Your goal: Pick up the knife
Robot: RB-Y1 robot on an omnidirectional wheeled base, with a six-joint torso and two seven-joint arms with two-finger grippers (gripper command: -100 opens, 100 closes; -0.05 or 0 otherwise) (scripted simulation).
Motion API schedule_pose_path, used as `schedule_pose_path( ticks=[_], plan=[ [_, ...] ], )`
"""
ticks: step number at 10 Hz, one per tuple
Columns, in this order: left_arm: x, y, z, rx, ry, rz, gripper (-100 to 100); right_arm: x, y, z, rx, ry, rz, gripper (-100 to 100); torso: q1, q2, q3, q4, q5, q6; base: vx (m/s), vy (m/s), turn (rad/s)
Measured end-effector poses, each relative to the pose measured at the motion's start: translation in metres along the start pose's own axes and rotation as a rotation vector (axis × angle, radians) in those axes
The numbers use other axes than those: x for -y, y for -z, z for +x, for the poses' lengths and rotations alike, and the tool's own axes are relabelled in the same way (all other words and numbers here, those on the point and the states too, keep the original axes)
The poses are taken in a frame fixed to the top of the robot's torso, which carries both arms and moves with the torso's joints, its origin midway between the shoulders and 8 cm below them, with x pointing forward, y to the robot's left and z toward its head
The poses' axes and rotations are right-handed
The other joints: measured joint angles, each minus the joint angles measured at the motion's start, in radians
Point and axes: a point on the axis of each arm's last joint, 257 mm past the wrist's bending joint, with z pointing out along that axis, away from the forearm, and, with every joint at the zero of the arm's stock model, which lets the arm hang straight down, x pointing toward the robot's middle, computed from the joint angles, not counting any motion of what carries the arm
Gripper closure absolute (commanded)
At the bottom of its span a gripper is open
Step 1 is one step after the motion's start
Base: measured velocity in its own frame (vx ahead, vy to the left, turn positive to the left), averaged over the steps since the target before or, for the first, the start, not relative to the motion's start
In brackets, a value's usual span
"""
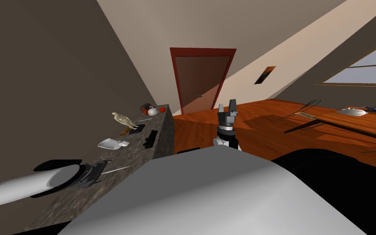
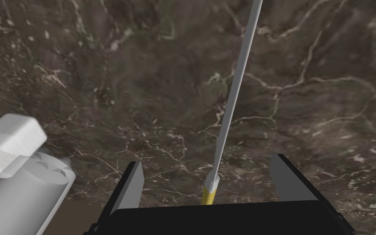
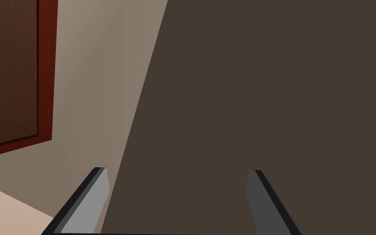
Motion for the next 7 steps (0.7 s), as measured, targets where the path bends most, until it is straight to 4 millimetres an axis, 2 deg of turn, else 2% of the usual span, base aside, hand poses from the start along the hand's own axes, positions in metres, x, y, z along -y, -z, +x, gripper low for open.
schedule_pose_path(
  ticks=[1,2,3,6,7],
  plan=[
    [-0.013,-0.001,-0.008,0.007,0.014,-0.032,-100,0.000,0.000,0.000,0.000,0.000,0.000,0,0.001,0.000,0.000,0.000,0.000,0.000,0.004,0.047,-0.037],
    [-0.015,-0.001,-0.009,0.008,0.014,-0.037,0,0.000,0.000,0.000,0.000,0.000,0.000,0,-0.001,0.000,0.000,0.000,0.000,0.000,0.001,0.008,0.004],
    [-0.015,-0.001,-0.009,0.008,0.014,-0.036,-100,0.000,0.000,0.000,0.000,0.000,0.000,0,-0.003,0.000,0.000,0.000,-0.001,0.000,0.008,0.008,-0.018],
    [-0.025,-0.014,-0.009,0.011,0.020,-0.029,-100,0.000,0.000,0.000,0.000,0.000,0.000,0,-0.003,-0.001,0.000,0.000,-0.001,0.000,0.013,0.008,-0.016],
    [-0.025,-0.014,-0.009,0.012,0.019,-0.029,100,0.000,0.000,0.000,0.000,0.000,0.000,0,-0.004,0.000,0.000,0.000,-0.001,0.000,0.000,0.000,0.000]
  ],
)
